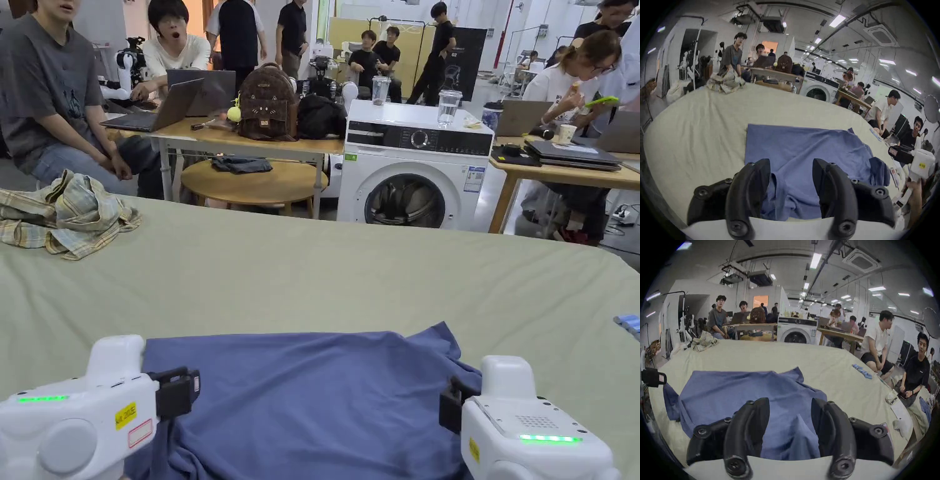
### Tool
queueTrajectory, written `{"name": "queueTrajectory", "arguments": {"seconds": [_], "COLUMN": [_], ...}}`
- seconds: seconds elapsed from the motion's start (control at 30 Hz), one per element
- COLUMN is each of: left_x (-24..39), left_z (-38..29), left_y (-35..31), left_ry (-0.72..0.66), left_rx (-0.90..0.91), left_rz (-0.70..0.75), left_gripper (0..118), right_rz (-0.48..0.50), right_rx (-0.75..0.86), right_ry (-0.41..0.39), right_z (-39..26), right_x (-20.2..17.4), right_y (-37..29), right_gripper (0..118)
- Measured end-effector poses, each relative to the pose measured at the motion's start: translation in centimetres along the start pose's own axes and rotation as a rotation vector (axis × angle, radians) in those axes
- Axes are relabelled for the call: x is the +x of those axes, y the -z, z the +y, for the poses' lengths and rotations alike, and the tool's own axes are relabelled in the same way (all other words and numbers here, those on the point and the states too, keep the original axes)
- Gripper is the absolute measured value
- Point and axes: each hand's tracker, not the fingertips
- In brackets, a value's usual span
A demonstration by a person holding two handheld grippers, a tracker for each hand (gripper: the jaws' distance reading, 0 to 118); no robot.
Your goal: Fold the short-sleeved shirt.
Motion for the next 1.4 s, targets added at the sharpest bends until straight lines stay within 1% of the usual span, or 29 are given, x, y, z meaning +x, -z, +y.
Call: {"name": "queueTrajectory", "arguments": {"seconds": [0.03, 0.07, 0.1, 0.13, 0.17, 0.3, 0.43, 0.57, 0.73, 0.83, 0.87, 0.93, 0.97, 1.0, 1.07, 1.13, 1.17, 1.2, 1.23, 1.27, 1.3, 1.33, 1.37, 1.4], "left_x": [0.4, 1.0, 1.6, 2.0, 2.8, 3.2, 2.0, -2.3, -7.9, -11.0, -11.9, -13.1, -13.4, -13.6, -13.7, -13.1, -12.4, -11.1, -10.1, -9.2, -8.4, -8.0, -8.1, -8.1], "left_z": [0.0, 0.1, 0.2, 0.2, 0.0, 0.0, 1.0, 4.0, 8.5, 10.5, 10.9, 11.3, 11.2, 11.1, 10.6, 9.5, 8.9, 8.4, 8.1, 8.0, 7.8, 8.0, 7.9, 8.1], "left_y": [0.3, 0.7, 1.1, 1.4, 1.5, 2.0, 3.3, 6.6, 12.5, 16.7, 18.0, 20.2, 21.4, 22.5, 24.5, 25.9, 26.2, 25.7, 25.5, 25.6, 25.6, 25.4, 25.4, 25.0], "left_ry": [0.023, 0.056, 0.088, 0.114, 0.142, 0.135, 0.168, 0.062, 0.029, -0.049, -0.086, -0.141, -0.164, -0.166, -0.162, -0.144, -0.112, -0.024, 0.033, 0.090, 0.127, 0.146, 0.173, 0.163], "left_rx": [0.004, 0.010, 0.012, 0.014, 0.014, 0.012, -0.016, -0.102, -0.225, -0.320, -0.329, -0.365, -0.398, -0.425, -0.456, -0.505, -0.505, -0.465, -0.445, -0.438, -0.433, -0.431, -0.428, -0.424], "left_rz": [0.007, 0.022, 0.039, 0.068, 0.106, 0.106, 0.156, 0.170, 0.203, 0.202, 0.198, 0.172, 0.175, 0.199, 0.212, 0.259, 0.276, 0.316, 0.329, 0.323, 0.315, 0.301, 0.305, 0.278], "left_gripper": [51, 42, 19, 3, 0, 0, 0, 0, 0, 0, 5, 39, 56, 70, 71, 71, 71, 68, 60, 49, 30, 6, 0, 0], "right_rz": [0.005, 0.008, 0.002, -0.005, 0.016, 0.027, 0.044, 0.056, 0.063, 0.062, 0.062, 0.061, 0.058, 0.053, 0.043, 0.037, 0.032, 0.027, 0.024, 0.020, 0.018, 0.017, 0.019, 0.020], "right_rx": [0.006, 0.016, 0.025, 0.037, 0.048, 0.064, 0.045, 0.013, -0.038, -0.062, -0.072, -0.089, -0.097, -0.105, -0.118, -0.130, -0.138, -0.144, -0.149, -0.154, -0.158, -0.163, -0.167, -0.171], "right_ry": [0.002, 0.007, 0.012, 0.023, 0.038, 0.043, 0.033, 0.017, 0.012, 0.006, 0.005, 0.010, 0.013, 0.012, 0.015, 0.020, 0.021, 0.021, 0.023, 0.027, 0.031, 0.034, 0.035, 0.035], "right_z": [0.1, 0.1, 0.1, 0.1, 0.2, 0.5, 1.0, 1.3, 1.5, 1.3, 1.2, 0.9, 0.8, 0.7, 0.5, 0.4, 0.4, 0.3, 0.4, 0.5, 0.7, 1.0, 1.4, 2.0], "right_x": [-0.4, -0.9, -1.5, -1.8, -2.0, -3.1, -3.3, -3.4, -3.1, -3.1, -3.0, -2.7, -2.6, -2.5, -2.0, -1.5, -1.2, -0.8, -0.5, -0.1, 0.3, 0.6, 1.1, 1.6], "right_y": [0.1, 0.2, 0.3, 0.2, 0.2, 0.2, 1.0, 2.8, 4.9, 5.9, 6.2, 6.7, 6.9, 7.0, 7.4, 7.7, 7.8, 7.9, 8.0, 8.1, 8.4, 8.6, 9.0, 9.6], "right_gripper": [28, 7, 0, 0, 0, 0, 0, 0, 0, 0, 0, 0, 0, 0, 0, 0, 0, 0, 0, 0, 0, 0, 0, 0]}}
